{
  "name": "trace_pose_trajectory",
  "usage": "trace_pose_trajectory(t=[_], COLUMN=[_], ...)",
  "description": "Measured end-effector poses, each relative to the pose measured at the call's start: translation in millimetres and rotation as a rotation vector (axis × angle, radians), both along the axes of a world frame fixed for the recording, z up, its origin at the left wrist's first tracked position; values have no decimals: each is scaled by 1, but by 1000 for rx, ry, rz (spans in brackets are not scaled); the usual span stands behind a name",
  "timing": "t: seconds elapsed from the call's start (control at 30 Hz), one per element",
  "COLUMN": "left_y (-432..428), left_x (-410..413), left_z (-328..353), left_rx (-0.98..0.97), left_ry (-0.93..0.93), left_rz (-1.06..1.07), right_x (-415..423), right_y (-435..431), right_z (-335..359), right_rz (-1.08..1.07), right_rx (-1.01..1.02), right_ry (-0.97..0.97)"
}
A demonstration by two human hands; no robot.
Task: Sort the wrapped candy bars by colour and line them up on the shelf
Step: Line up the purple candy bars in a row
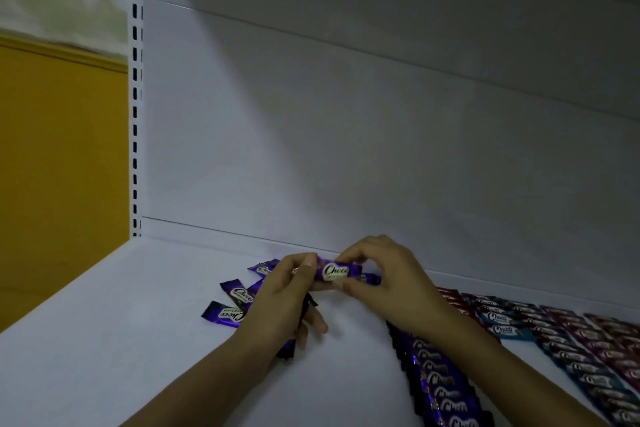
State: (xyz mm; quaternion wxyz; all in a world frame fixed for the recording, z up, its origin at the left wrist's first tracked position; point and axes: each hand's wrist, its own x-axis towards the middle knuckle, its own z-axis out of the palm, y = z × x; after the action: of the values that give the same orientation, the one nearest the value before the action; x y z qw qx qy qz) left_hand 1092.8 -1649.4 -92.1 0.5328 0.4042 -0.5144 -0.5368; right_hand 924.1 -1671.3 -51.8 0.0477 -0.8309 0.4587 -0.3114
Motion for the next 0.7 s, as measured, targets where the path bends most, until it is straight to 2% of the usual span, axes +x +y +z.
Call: trace_pose_trajectory(t=[0.1, 0.27, 0.37, 0.5, 0.7], left_y=[-5, -11, -11, -12, -14], left_x=[1, 1, 1, 1, 2], left_z=[-6, -15, -17, -18, -12], left_rx=[-21, -121, -198, -258, -138], left_ry=[-68, -183, -225, -190, 15], left_rz=[87, 121, 55, 39, 39], right_x=[-21, -40, -41, -41, -38], right_y=[-16, -37, -43, -47, -48], right_z=[12, -2, -17, -27, -28], right_rz=[-138, -191, -249, -283, -276], right_rx=[128, 348, 314, 192, 159], right_ry=[-157, -109, 30, 174, 208])
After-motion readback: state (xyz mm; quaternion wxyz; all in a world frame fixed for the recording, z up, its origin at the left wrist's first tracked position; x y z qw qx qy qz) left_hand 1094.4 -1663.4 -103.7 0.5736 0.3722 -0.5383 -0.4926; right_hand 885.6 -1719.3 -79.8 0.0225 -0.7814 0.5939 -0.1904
